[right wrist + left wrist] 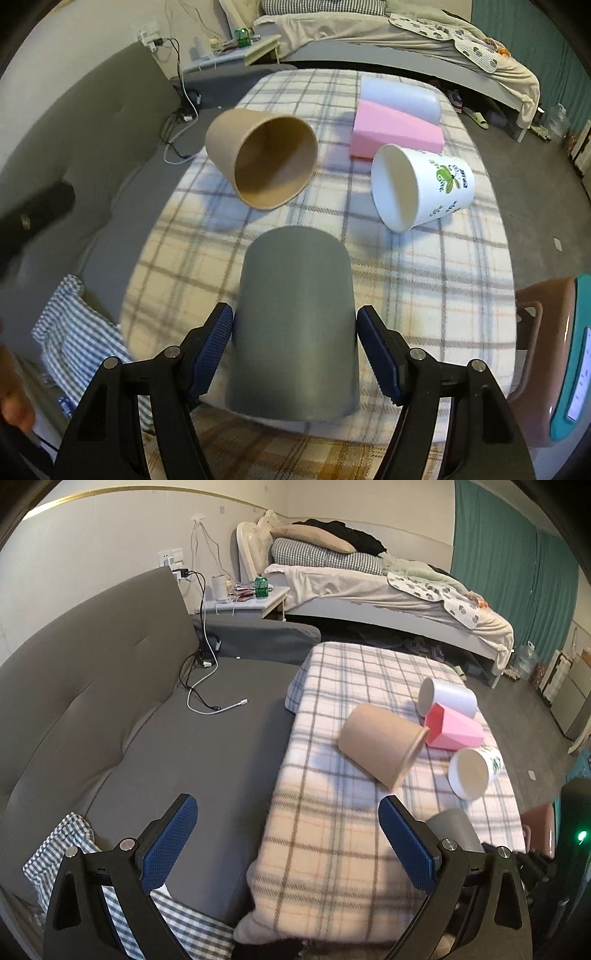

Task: Flip cup upside down
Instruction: 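Open the right gripper and withdraw it from the grey cup, then move the left gripper onto the grey cup and close on it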

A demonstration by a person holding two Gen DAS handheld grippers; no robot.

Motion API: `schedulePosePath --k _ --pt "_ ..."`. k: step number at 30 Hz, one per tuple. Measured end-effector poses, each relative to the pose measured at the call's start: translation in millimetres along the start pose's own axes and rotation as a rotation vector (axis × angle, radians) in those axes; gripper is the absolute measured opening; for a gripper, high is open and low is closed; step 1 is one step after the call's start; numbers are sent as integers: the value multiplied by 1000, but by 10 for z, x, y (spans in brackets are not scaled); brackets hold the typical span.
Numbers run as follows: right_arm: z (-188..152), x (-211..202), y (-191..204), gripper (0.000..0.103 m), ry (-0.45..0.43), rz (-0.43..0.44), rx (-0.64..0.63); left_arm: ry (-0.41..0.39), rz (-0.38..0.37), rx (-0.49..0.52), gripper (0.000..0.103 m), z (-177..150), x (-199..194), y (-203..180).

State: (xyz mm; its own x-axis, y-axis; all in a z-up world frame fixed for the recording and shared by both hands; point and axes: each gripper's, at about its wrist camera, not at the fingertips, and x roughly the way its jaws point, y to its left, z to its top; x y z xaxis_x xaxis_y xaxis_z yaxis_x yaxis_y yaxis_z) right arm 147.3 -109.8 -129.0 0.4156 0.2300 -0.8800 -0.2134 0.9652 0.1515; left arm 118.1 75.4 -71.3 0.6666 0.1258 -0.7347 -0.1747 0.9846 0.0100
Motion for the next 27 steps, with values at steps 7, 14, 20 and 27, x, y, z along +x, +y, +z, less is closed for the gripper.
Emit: schedulePosePath --k 7,14,20,27 --pt "-28 -537 -131 88 -123 -9 -50 15 -8 -8 101 -111 -203 -193" --pt "-122 -917 -506 99 -165 -51 -55 54 12 20 101 -170 -243 -632" --pt "-215 -993 -802 103 -188 -93 -61 85 48 91 101 -213 -218 -1002" --pt "-208 -880 -1040 103 -178 -93 -21 170 25 87 101 -222 -31 -1146"
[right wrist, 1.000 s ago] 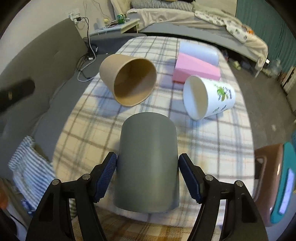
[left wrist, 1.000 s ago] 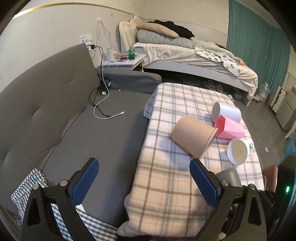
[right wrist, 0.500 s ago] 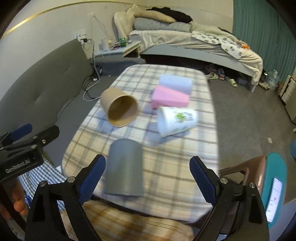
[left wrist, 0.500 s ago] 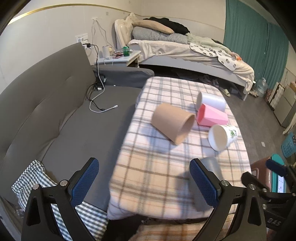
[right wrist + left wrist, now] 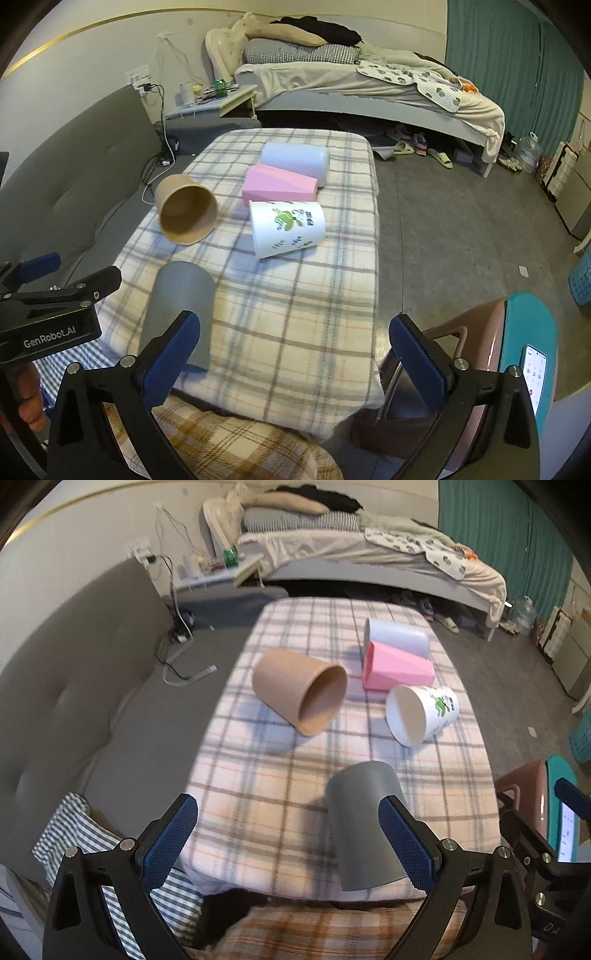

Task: Flip cup upside down
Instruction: 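Move the left gripper onto the grey cup and close on it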

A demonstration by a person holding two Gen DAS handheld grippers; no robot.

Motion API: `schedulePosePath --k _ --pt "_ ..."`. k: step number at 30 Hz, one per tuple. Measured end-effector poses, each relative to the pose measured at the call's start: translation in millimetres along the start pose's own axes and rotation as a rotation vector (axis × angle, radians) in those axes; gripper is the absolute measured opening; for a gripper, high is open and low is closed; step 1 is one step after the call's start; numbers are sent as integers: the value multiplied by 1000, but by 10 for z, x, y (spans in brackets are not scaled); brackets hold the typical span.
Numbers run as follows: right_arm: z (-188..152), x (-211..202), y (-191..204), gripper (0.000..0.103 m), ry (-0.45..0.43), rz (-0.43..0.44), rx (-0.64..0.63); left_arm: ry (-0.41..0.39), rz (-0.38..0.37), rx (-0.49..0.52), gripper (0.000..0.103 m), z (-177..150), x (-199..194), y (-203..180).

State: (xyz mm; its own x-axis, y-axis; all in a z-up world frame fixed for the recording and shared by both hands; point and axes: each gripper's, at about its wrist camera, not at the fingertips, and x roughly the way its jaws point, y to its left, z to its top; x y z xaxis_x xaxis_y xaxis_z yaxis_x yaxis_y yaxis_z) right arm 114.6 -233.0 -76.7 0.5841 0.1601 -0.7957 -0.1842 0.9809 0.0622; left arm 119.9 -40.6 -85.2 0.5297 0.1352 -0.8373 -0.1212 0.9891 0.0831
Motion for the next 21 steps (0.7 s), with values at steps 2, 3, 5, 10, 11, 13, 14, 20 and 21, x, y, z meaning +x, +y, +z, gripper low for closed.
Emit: schedulePosePath --k 2,3,5,10,11,13,14,20,21 --pt "8 52 -52 103 5 -6 6 27 -30 6 101 38 68 -27" --pt "13 92 -85 103 10 -6 10 34 -46 6 101 61 98 -43" --pt "19 150 -134 103 18 -10 20 48 -55 18 101 109 149 -95" --pt "66 323 -282 103 35 -18 57 115 -71 53 101 241 395 -266" --pt "74 371 -326 103 37 -21 68 142 -90 50 101 264 485 -301" --pt "76 436 -375 103 45 -27 85 177 -109 43 101 293 599 -339" --pt "77 471 -400 103 50 -28 93 197 -124 39 101 312 674 -367" --pt "53 708 -485 103 93 -29 117 320 -158 14 99 340 1045 -434" --pt "55 744 -486 103 100 -25 117 337 -166 8 99 321 1079 -428"
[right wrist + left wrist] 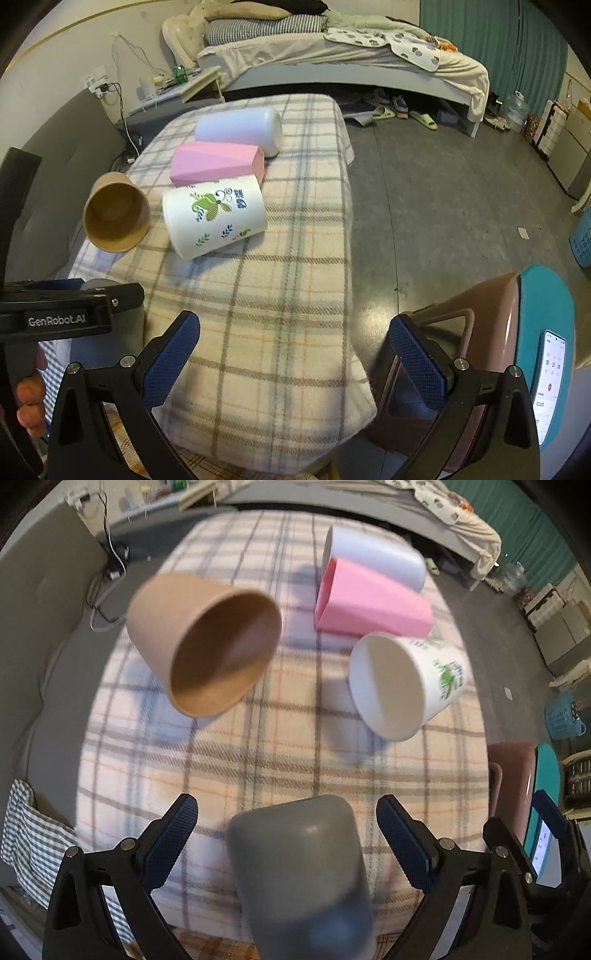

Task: Flip cup upside down
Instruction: 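Move the left gripper onto the grey cup and close on it, then lift the grey cup with the left gripper and turn it over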

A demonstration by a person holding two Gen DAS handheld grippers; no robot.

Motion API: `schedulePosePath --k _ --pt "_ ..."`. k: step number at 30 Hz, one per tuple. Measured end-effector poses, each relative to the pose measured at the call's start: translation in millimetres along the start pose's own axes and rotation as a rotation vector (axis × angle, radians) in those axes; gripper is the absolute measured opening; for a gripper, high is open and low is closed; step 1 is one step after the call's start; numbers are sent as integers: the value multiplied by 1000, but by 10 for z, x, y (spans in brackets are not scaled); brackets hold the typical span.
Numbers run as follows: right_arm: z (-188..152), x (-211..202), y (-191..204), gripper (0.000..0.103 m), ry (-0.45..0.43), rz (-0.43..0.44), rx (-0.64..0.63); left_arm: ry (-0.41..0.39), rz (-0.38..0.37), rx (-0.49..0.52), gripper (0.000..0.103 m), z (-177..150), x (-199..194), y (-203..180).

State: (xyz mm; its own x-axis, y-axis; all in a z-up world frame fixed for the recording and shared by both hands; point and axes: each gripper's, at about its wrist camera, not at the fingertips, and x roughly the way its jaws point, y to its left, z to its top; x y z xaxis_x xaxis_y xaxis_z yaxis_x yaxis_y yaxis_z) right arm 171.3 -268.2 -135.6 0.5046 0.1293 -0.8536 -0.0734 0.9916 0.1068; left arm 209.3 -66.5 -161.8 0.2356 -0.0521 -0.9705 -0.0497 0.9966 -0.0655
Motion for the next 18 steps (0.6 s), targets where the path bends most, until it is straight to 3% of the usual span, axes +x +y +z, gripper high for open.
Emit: schedulePosePath --k 3,6,10,18 --pt "25 54 10 103 6 4 -2 39 -28 -11 99 -21 57 36" --pt "54 84 53 103 9 16 -4 72 -52 -10 76 -34 90 49" --pt "68 53 124 103 -2 21 -17 80 -79 -20 75 -23 38 82" --pt "42 -172 153 103 -49 8 -20 -65 -75 26 74 20 -426 81"
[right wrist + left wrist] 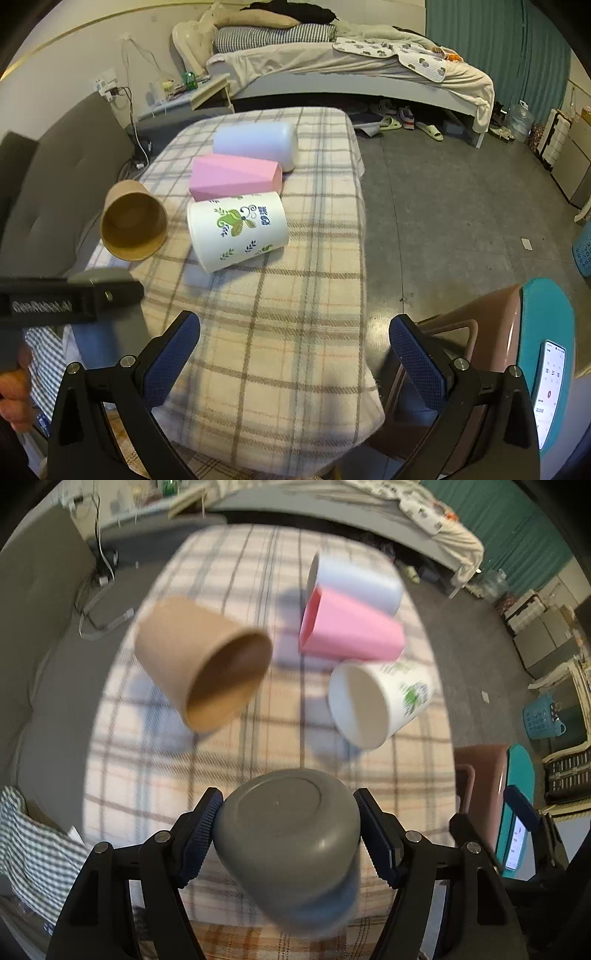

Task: Flip cup upside down
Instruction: 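Lift the grey cup with the left gripper and turn it over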

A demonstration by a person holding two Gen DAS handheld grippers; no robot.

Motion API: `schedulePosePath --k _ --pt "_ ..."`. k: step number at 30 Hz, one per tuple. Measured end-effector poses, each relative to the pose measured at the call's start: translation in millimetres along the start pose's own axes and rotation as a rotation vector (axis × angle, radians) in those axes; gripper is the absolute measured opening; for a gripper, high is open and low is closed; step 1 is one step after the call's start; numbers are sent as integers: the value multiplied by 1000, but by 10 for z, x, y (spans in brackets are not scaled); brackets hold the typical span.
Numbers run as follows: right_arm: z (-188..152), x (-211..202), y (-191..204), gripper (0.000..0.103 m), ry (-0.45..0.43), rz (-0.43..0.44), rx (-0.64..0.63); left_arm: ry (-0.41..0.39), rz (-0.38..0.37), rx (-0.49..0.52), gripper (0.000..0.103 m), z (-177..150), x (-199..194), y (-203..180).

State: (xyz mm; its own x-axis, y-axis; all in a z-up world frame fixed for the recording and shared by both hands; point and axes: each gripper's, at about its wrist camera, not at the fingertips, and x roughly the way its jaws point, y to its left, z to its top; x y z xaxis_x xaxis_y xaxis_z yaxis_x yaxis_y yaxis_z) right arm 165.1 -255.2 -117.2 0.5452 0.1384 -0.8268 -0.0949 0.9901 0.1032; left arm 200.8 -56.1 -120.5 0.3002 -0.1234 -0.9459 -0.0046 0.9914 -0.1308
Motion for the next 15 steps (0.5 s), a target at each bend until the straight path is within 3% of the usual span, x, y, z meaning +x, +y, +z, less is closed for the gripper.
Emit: schedulePosePath --k 7,15 --pt "-71 -135 16 103 -19 -8 -3 -155 51 45 73 11 -261 -121" --pt "-134 -128 -20 103 -8 -9 10 -186 101 92 72 65 -237 -203"
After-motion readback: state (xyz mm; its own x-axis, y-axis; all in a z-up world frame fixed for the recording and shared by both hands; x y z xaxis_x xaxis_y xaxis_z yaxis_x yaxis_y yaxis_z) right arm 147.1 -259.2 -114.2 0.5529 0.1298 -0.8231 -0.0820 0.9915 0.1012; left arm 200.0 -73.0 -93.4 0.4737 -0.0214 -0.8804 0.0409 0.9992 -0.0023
